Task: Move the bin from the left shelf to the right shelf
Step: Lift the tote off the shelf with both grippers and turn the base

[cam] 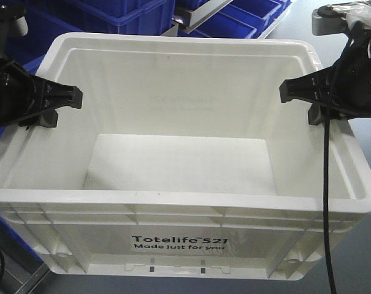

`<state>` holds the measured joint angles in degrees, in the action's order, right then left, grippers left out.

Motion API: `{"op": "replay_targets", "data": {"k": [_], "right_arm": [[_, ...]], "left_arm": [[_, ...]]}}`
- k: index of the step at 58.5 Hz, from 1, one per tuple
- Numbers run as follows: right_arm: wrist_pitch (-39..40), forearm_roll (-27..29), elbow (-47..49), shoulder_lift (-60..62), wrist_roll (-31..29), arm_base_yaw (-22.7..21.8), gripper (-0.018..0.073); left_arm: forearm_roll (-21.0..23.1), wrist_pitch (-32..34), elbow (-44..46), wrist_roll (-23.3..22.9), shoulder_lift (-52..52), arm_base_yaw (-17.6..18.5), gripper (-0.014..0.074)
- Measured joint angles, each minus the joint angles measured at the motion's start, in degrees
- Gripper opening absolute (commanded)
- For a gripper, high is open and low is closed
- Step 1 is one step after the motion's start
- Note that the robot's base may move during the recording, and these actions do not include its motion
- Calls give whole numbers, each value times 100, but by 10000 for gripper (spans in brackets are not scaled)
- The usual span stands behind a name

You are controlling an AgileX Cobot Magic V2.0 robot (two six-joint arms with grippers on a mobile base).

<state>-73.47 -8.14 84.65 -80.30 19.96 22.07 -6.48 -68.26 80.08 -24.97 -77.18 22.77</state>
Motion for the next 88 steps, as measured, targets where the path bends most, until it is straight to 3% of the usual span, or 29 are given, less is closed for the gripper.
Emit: {"op": "replay_targets", "data": {"k": [88], "right_arm": [[-72, -1, 0, 17, 4, 0, 13]], "left_arm": [[18, -6, 0, 0, 0, 22, -6]]}}
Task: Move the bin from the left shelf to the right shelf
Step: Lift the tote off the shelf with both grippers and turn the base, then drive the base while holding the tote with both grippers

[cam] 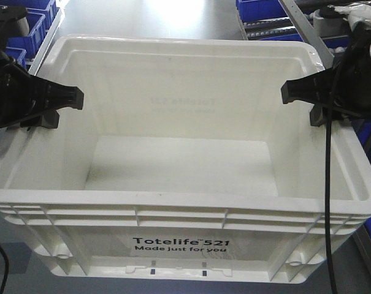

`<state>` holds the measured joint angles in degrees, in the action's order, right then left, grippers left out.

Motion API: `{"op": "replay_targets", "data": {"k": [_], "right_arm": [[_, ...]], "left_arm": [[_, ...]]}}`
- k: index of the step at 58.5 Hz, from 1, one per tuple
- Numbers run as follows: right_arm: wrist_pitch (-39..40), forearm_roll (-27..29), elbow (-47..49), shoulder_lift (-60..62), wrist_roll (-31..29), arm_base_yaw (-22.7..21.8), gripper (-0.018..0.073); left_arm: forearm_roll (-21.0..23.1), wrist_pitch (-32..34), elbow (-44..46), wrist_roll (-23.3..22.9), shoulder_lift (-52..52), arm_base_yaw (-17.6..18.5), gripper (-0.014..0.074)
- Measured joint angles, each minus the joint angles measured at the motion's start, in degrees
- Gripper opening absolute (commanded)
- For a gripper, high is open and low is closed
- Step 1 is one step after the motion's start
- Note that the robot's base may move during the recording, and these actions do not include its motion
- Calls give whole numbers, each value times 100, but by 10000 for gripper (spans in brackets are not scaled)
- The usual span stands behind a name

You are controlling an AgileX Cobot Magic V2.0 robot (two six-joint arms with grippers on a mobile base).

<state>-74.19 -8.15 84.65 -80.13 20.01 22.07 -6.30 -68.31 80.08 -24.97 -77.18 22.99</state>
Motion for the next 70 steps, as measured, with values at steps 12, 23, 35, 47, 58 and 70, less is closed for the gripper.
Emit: {"op": "replay_targets", "data": {"k": [12, 23, 35, 47, 58, 70], "right_arm": [[32, 6, 0, 0, 0, 0, 13], [38, 6, 0, 0, 0, 0, 13], [38, 6, 0, 0, 0, 0, 13], [38, 6, 0, 0, 0, 0, 13], [38, 6, 0, 0, 0, 0, 13], [38, 6, 0, 0, 0, 0, 13]], "left_arm": [[-31, 0, 0, 0, 0, 0, -6], [-31, 0, 0, 0, 0, 0, -6], [-31, 0, 0, 0, 0, 0, -6], [-36, 0, 0, 0, 0, 0, -6], [-36, 0, 0, 0, 0, 0, -6], [-36, 0, 0, 0, 0, 0, -6]]}}
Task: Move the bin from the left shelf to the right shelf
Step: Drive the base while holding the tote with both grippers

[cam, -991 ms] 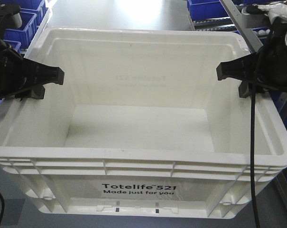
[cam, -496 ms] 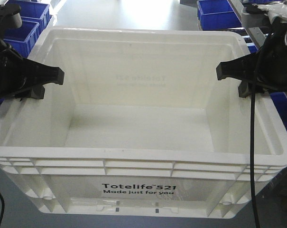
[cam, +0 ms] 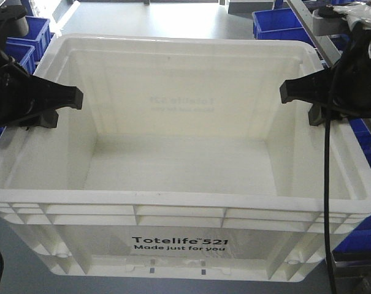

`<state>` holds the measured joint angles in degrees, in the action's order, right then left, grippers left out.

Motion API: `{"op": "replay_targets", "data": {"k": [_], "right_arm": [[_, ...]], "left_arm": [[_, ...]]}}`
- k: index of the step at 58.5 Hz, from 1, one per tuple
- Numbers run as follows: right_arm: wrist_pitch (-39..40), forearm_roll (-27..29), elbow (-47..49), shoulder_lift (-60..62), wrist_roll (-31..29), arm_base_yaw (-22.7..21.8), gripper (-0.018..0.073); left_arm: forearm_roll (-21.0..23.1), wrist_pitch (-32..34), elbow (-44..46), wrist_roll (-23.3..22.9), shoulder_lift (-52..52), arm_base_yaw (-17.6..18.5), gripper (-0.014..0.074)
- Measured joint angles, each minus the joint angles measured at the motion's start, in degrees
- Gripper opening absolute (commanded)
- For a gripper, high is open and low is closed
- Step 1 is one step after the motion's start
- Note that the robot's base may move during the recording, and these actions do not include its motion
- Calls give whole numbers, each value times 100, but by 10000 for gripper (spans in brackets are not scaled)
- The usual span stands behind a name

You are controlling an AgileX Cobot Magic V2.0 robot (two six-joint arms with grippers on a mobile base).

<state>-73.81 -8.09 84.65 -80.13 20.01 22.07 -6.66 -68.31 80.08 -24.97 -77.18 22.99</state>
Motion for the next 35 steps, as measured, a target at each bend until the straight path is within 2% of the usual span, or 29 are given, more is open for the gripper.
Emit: {"op": "replay_targets", "data": {"k": [35], "right_arm": [[0, 0, 0, 0, 0, 0, 13]], "left_arm": [[0, 0, 0, 0, 0, 0, -6]]}}
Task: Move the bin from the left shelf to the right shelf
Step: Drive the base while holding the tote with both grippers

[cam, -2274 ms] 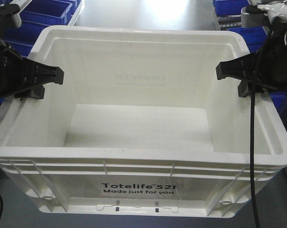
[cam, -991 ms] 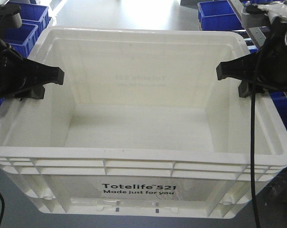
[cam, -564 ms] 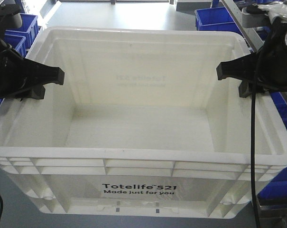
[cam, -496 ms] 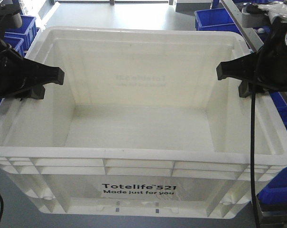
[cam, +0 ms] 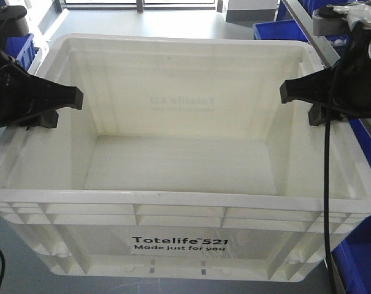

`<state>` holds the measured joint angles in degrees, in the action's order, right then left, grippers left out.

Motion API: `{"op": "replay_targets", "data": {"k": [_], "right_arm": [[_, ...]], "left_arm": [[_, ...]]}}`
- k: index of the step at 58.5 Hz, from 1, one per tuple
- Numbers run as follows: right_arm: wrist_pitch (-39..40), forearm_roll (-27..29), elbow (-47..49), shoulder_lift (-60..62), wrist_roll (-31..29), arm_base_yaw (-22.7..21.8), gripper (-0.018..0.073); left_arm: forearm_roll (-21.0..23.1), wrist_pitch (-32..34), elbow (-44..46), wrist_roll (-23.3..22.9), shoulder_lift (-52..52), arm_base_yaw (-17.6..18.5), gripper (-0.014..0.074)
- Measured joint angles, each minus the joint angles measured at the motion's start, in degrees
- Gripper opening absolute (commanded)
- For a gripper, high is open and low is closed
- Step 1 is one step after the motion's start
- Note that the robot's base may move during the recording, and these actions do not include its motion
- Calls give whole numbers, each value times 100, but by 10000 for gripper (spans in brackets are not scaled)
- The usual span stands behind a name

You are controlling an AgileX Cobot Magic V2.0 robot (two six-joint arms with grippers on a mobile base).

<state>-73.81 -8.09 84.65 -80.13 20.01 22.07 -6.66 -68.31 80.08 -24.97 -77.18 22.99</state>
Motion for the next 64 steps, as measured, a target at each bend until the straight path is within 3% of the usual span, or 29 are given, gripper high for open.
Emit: {"op": "replay_targets", "data": {"k": [64], "right_arm": [[0, -5, 0, -5, 0, 0, 13]], "left_arm": [[0, 0, 0, 0, 0, 0, -6]]}}
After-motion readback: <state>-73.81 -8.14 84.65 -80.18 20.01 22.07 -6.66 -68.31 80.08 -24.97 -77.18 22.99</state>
